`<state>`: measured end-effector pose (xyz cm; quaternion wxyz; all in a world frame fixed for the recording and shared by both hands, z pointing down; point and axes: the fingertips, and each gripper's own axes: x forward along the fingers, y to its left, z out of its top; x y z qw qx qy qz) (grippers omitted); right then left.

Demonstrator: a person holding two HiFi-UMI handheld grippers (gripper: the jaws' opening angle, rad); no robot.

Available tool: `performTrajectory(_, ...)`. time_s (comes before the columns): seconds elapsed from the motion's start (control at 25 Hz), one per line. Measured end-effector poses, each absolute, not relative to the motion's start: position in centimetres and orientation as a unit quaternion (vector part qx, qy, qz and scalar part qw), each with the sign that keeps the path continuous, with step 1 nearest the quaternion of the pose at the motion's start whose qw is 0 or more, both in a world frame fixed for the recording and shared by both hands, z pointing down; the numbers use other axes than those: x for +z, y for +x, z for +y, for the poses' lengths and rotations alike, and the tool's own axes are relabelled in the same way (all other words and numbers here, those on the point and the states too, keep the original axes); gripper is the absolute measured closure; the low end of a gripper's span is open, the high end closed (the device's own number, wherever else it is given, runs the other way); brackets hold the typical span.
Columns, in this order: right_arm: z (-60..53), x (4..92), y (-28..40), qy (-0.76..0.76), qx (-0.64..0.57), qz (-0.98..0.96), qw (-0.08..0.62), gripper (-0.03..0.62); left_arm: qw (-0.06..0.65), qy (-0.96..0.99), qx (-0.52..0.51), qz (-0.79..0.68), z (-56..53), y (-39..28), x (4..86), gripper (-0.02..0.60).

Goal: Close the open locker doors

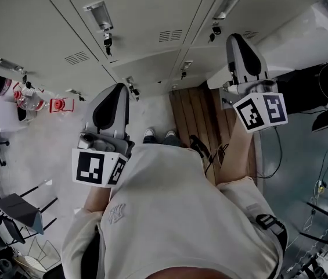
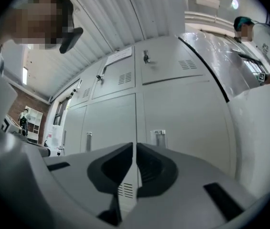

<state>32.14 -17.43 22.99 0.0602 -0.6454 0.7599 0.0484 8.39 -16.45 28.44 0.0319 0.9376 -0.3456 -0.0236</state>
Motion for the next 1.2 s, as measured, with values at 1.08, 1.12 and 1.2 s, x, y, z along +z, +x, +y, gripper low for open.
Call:
performTrajectory(1.08, 8.9, 32.6, 16.8, -0.612, -0.05, 0.789, 0.003, 0.582, 0.036, 0.909, -0.017, -0.415, 4.9, -1.0, 30.2, 0.58)
performTrajectory(1.12, 9.1, 33.0, 16.2, -0.607, -0.053, 0.793, -0.002, 0.582, 0.035, 0.907, -0.02, -0.419, 5.2, -1.4, 30.1, 0.58)
performTrajectory(1.2, 9.0, 33.6, 14.7, -0.598, -0.058, 0.799, -0.009, 0.582, 0.034, 0.902, -0.024, -0.429, 5.4, -2.5, 30.0, 0.58)
